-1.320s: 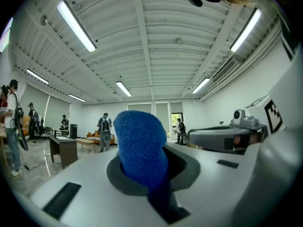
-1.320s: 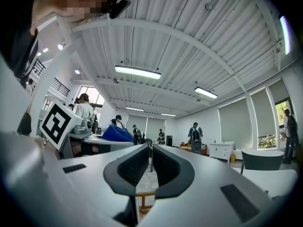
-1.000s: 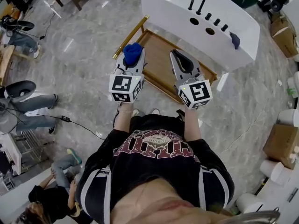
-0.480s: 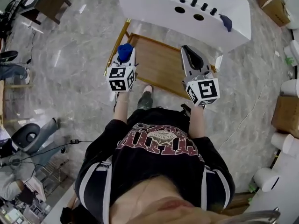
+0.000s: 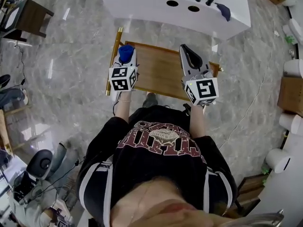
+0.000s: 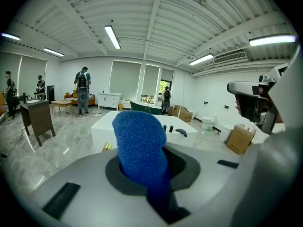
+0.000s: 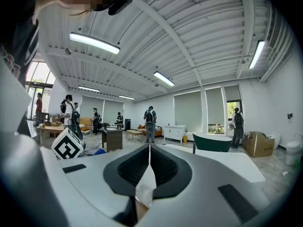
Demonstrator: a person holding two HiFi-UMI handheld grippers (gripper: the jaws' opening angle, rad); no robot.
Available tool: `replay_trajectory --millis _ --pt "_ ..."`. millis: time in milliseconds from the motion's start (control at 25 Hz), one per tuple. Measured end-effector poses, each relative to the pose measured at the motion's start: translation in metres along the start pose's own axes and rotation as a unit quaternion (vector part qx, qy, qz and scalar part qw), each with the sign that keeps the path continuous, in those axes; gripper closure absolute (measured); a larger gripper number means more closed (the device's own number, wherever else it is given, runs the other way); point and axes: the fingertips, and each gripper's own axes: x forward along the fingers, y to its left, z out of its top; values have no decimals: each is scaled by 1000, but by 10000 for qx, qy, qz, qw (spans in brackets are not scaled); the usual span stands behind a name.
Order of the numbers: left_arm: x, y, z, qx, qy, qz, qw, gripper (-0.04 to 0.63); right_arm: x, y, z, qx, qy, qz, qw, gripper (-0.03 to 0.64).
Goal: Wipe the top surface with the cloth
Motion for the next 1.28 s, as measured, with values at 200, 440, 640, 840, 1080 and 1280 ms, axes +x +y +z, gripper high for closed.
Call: replay_trajectory --millis 200,440,640,840,1080,1280 --pt "27 11 -21 -100 343 -110 9993 503 17 -3 -12 30 186 -73 9998 598" --pt "59 28 -53 -155 776 -151 9967 503 46 1 -34 91 345 -102 9993 598" --pt "82 28 -77 -139 1045 -139 9943 503 77 15 -67 102 594 -57 9982 598" --pt "103 49 -120 -101 1679 99 9857 503 100 33 -99 165 959 183 9951 598" --pt "131 84 -167 -367 2370 288 9704 502 112 44 -123 473 1208 352 9909 598" --pt "147 94 -186 -271 2537 228 9666 497 117 45 -130 545 1322 451 9887 598"
